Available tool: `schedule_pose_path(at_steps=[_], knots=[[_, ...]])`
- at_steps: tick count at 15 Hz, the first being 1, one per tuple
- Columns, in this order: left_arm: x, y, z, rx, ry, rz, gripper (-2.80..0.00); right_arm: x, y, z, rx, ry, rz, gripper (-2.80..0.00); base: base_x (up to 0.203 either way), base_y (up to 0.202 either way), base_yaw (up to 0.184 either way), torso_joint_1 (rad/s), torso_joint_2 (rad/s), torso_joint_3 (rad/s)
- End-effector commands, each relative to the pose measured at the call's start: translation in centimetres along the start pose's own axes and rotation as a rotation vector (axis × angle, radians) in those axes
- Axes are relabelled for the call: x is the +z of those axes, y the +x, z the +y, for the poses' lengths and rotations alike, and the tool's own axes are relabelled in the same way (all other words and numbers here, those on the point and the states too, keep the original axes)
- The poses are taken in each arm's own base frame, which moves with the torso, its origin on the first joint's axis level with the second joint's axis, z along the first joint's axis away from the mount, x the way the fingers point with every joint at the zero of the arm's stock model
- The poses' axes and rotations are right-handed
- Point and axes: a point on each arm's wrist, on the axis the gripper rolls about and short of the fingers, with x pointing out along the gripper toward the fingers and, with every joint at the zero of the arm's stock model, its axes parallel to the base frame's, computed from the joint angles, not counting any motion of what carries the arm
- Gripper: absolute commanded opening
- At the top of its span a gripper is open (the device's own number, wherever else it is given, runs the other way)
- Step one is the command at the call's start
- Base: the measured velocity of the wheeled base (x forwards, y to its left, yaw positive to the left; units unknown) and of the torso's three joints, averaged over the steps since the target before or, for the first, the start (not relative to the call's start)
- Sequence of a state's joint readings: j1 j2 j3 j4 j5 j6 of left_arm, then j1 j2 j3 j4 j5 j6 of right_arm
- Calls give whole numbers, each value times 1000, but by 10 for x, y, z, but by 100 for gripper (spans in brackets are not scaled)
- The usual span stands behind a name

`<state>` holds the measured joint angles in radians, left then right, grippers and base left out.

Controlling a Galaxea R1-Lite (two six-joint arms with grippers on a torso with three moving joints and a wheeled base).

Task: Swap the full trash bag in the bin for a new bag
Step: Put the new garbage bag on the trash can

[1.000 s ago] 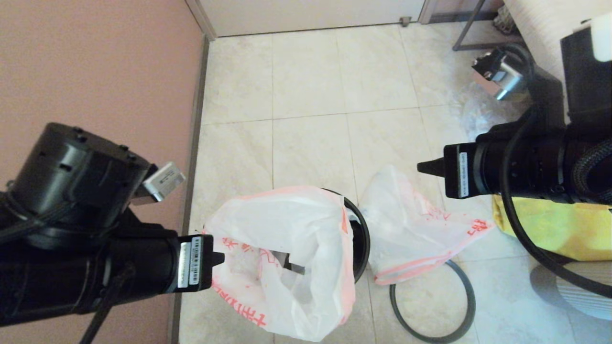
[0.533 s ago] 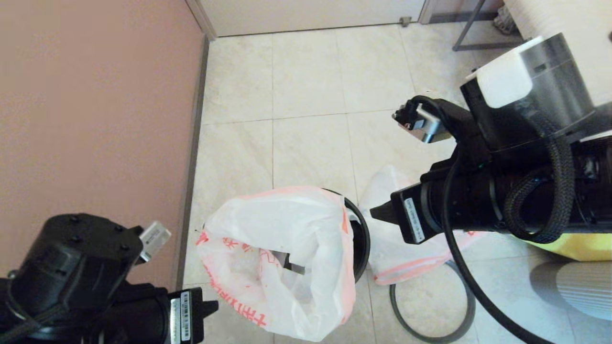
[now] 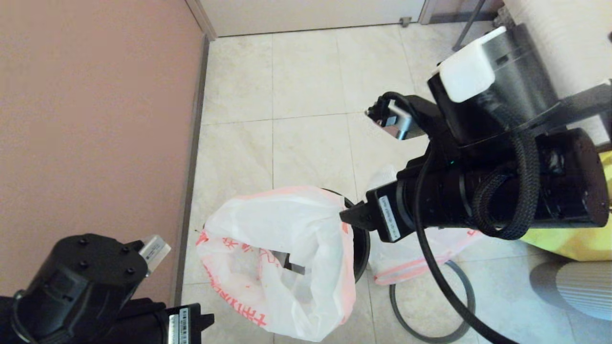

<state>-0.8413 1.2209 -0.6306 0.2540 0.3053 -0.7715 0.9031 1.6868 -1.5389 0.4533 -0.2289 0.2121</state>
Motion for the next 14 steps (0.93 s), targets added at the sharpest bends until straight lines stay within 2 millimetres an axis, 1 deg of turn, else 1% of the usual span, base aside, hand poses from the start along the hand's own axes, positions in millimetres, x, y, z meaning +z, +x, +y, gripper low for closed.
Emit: schedule_pose_path(at_steps=[1, 3, 6, 9, 13, 14], knots=[[0, 1, 0, 4, -4, 3, -280, -9, 18, 9, -2, -25, 56, 0, 0, 0, 0, 0, 0, 0], [0, 2, -1, 7, -4, 7, -280, -21, 28, 11, -34, -42, 100, 0, 0, 0, 0, 0, 0, 0], [0, 1, -1, 5, -5, 3, -280, -36, 36, 15, -36, -68, 155, 0, 0, 0, 0, 0, 0, 0], [0, 1, 0, 11, -6, -7, -280, -42, 50, 20, -37, -81, 186, 0, 0, 0, 0, 0, 0, 0], [0, 1, 0, 12, -4, -5, -280, -52, 76, 38, -43, -109, 184, 0, 0, 0, 0, 0, 0, 0], [0, 1, 0, 12, -4, -5, -280, -52, 83, 41, -44, -107, 170, -280, 0, 0, 0, 0, 0, 0]])
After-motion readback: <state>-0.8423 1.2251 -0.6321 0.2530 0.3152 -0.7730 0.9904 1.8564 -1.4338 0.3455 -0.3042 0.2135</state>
